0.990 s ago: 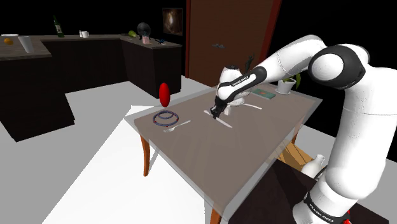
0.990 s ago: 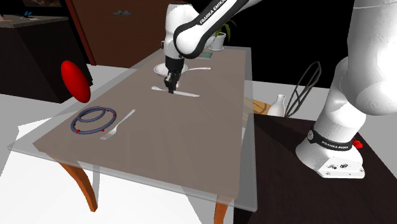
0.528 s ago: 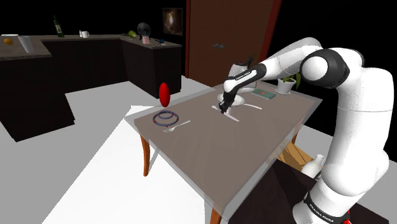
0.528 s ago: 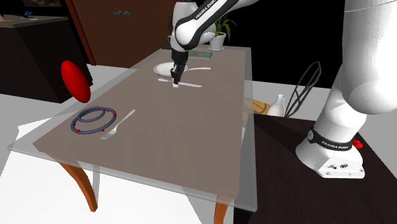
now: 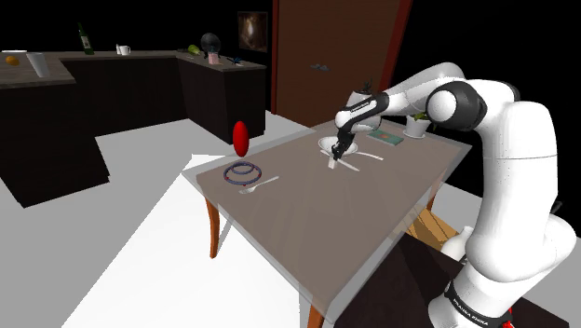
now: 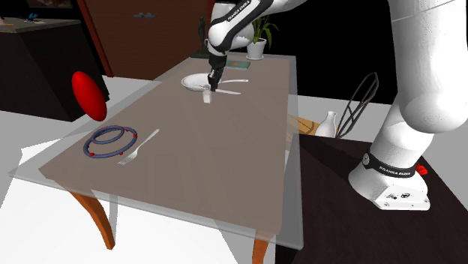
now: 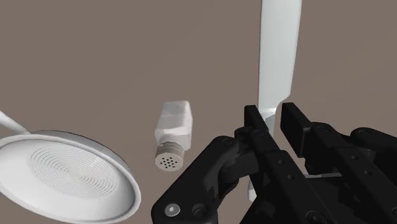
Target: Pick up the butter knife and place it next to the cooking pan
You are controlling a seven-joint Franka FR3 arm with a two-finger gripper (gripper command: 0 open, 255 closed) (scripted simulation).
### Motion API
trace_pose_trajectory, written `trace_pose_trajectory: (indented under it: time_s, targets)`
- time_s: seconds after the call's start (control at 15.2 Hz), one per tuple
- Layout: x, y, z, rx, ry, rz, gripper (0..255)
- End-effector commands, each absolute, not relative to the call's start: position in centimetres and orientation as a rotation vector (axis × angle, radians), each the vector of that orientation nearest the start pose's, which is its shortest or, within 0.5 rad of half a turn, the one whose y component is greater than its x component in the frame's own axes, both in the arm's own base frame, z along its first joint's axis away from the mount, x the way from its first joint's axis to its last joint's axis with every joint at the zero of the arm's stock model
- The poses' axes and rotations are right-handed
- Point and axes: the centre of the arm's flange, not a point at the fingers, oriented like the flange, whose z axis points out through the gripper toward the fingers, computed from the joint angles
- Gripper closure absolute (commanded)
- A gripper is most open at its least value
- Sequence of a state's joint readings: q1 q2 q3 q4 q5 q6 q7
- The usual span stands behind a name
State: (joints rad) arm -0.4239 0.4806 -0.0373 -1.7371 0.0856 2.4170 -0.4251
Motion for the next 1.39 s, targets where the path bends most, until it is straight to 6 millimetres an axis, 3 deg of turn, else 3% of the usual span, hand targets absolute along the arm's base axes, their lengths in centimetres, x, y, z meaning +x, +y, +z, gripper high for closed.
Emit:
trace_pose_trajectory:
  time_s: [0.0, 1.32]
  targets:
    - [61.4, -30.5, 31.3, -3.166, 0.138, -0.318, 255]
    - [61.4, -30.5, 20.8, -3.166, 0.138, -0.318, 255]
